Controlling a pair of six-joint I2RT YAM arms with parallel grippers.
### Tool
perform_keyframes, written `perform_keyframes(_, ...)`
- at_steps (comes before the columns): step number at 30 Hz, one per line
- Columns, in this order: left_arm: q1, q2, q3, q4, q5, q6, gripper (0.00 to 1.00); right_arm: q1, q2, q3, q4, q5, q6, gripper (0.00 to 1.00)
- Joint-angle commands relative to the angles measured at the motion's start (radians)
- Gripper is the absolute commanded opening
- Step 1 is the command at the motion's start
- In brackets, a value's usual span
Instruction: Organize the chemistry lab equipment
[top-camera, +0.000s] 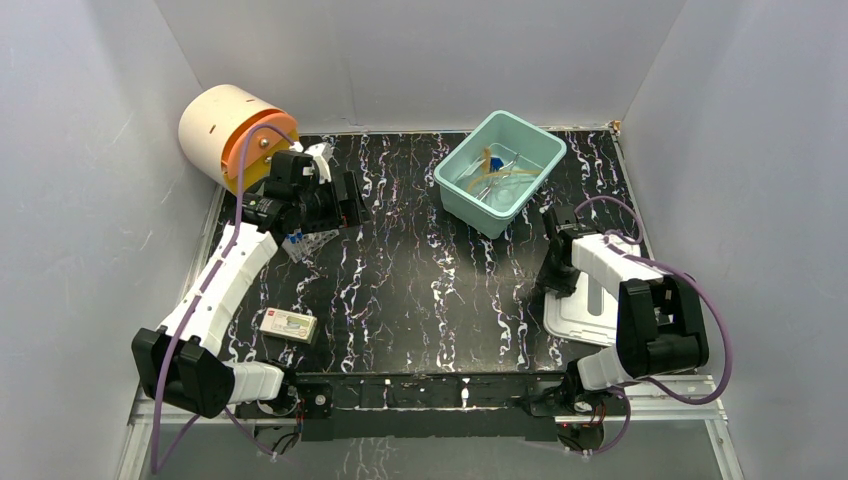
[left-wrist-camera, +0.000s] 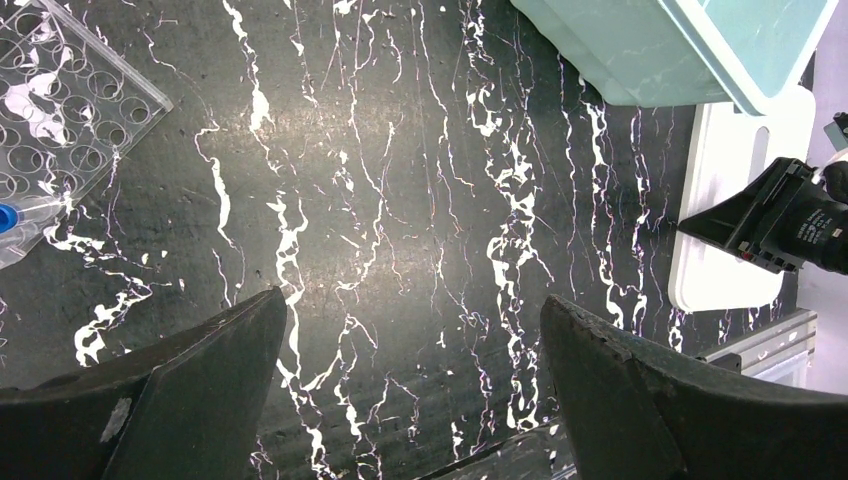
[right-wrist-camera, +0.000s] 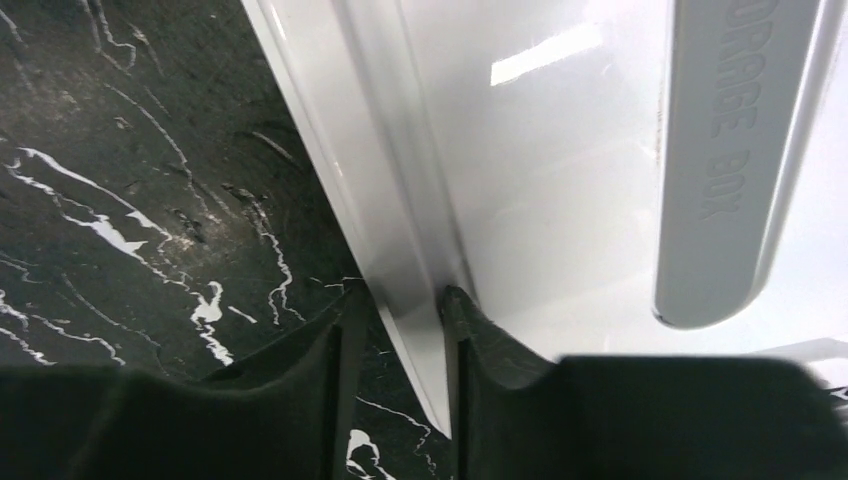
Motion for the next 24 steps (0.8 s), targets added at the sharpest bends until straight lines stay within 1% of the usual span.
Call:
perform_keyframes(1,-0.01,-0.006,0.029,-0.018,0.025,-0.008,0.98,-0.005,0.055,-0.009,0.096,-0.028,0.003,0.36)
perform_keyframes(4,-0.021,-0.004,0.017,0.002,0.059,-0.037,0.98,-0.004,0.056,-0.005,0.095,-0.023,0.016,0.23)
perform_keyframes(5,-0.032,-0.003,0.005,0.023,0.086,-0.055,0.98,-0.005,0.049,-0.001,0.086,-0.02,0.023,0.21)
perform_keyframes(9,-0.123,-0.016,-0.097,0.16,0.117,-0.141,0.98,-0.005,-0.03,0.019,0.07,-0.03,0.06,0.2)
perform_keyframes(11,-0.169,-0.024,-0.153,0.232,0.121,-0.18,0.98,-0.005,-0.089,0.026,0.069,-0.053,0.084,0.2)
perform_keyframes(13,-0.216,-0.016,-0.177,0.291,0.136,-0.2,0.98,-0.004,-0.142,0.02,0.075,-0.085,0.111,0.19)
perform_keyframes(18,-0.308,0.054,-0.158,0.385,0.156,-0.185,0.98,-0.005,-0.269,-0.003,0.057,-0.119,0.174,0.16)
perform_keyframes(24,-0.402,0.148,-0.162,0.556,0.206,-0.213,0.98,-0.005,-0.377,-0.042,0.024,-0.147,0.214,0.15)
